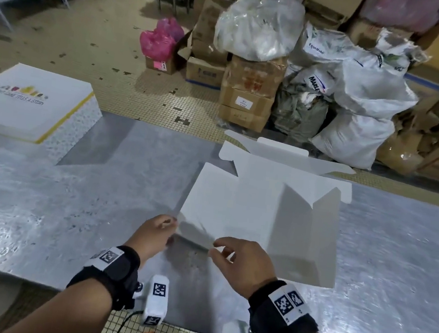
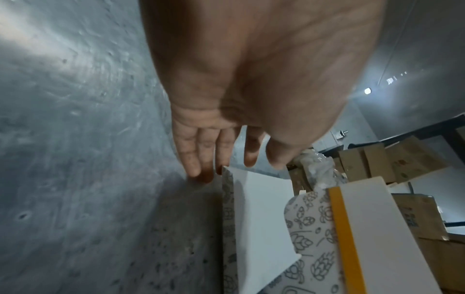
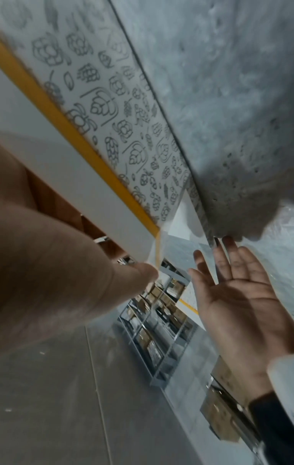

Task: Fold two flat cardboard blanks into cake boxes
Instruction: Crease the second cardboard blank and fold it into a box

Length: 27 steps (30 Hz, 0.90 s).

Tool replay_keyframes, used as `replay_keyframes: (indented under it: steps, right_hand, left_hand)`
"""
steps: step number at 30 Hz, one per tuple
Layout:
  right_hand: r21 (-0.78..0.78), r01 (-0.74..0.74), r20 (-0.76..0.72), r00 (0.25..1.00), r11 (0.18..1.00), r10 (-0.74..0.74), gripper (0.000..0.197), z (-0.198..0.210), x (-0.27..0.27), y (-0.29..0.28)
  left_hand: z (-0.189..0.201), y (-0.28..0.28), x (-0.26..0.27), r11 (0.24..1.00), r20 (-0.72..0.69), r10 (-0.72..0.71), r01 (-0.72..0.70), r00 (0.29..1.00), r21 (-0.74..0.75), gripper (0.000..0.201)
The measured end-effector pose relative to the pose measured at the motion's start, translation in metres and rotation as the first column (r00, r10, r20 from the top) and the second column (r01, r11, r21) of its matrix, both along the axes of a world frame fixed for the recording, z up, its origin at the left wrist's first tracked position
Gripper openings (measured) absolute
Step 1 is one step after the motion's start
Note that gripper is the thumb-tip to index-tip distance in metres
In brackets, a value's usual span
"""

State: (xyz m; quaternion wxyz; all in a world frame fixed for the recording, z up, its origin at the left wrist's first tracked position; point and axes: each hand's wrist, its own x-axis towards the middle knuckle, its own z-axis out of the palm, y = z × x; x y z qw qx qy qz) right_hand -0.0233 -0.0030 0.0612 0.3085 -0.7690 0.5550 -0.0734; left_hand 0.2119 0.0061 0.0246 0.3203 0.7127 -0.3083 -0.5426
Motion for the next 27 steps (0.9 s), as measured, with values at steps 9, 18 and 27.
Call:
replay_keyframes:
  steps: [9,18,27]
  right_hand:
    - [-0.061,-0.059,-0.006,0.998,0.996,0.059,0.025,-0.010,0.013,0.027]
    - [-0.109,0.126,-0.121,0.983,0.986,-0.139,0.030,-0.001,0.020,0.040]
    - [-0.023,0.279,0.117,0.954,0.960,-0.274,0.027,0.008,0.019,0.032]
  left_hand:
    - [0.011,-0.017,0.018,0.997,-0.255,-0.024,0.040,0.967,0.059,0.027]
    - [0.012,-0.019,0.023,0.978,-0.232,-0.205,0.194,0.951,-0.072,0.023]
    - [0.033,-0.018,0.009,0.939,-0.174,-0.332,0.308,0.927,-0.153,0.024]
